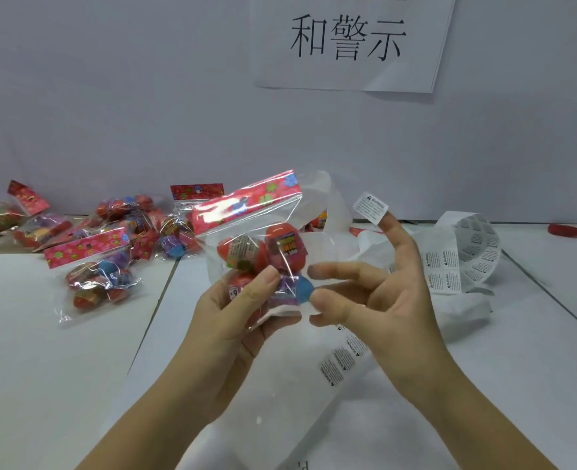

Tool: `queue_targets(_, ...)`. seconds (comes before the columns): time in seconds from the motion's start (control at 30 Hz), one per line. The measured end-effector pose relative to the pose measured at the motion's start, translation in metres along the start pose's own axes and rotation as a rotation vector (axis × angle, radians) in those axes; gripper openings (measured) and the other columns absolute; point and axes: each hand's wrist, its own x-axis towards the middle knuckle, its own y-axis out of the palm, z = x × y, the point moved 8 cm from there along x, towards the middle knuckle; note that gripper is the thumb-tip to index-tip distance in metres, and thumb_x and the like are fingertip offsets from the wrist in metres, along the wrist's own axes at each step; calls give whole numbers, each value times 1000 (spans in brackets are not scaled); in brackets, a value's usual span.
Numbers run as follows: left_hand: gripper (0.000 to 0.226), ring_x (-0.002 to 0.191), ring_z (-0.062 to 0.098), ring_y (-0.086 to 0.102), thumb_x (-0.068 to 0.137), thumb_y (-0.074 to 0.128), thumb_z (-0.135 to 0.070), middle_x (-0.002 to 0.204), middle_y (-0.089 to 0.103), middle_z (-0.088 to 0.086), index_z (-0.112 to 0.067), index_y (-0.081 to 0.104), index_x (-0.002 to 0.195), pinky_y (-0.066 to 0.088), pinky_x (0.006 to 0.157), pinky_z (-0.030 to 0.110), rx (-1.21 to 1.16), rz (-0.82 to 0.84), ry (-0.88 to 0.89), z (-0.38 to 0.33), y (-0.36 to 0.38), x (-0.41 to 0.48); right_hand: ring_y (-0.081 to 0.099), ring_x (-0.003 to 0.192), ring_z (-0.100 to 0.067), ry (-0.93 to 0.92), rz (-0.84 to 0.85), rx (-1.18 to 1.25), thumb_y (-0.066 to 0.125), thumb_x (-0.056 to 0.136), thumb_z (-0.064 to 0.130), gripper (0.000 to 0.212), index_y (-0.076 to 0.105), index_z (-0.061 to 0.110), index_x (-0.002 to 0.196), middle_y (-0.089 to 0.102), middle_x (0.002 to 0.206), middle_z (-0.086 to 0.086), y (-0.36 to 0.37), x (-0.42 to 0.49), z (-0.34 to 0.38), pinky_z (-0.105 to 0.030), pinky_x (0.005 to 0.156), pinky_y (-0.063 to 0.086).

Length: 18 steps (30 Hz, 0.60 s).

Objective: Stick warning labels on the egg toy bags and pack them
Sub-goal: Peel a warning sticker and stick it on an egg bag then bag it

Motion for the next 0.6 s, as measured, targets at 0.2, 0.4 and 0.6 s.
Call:
queue_targets(0.2, 73, 99, 6, 70, 52, 86, -40, 126, 59, -7, -37, 53, 118, 53, 90, 36, 161, -212, 167, 9, -7, -8, 71, 80, -12, -554, -293, -326, 76, 75, -4, 86, 28, 24, 141, 75, 84, 6, -9, -24, 32, -26, 80, 55)
queue_targets(0.4, 82, 119, 26, 62, 66, 82, -50, 129, 65, 12, -16, 54, 135, 54, 92, 30, -152, 173, 78, 13, 27, -17, 65, 105, -13, -766, 121, -608, 76, 80, 15, 100, 9, 24, 153, 70, 112, -4, 40, -40, 27, -29, 96, 49)
queue_targets(0.6, 50, 90, 24, 74, 65, 75, -16, 104, 74, 16, -6, 68, 113, 59, 70, 27, -132, 11, 39, 14, 7, -8, 63, 104, -18, -564, -111, -343, 71, 76, 18, 84, 24, 18, 146, 64, 114, 14, 9, -28, 29, -35, 96, 46)
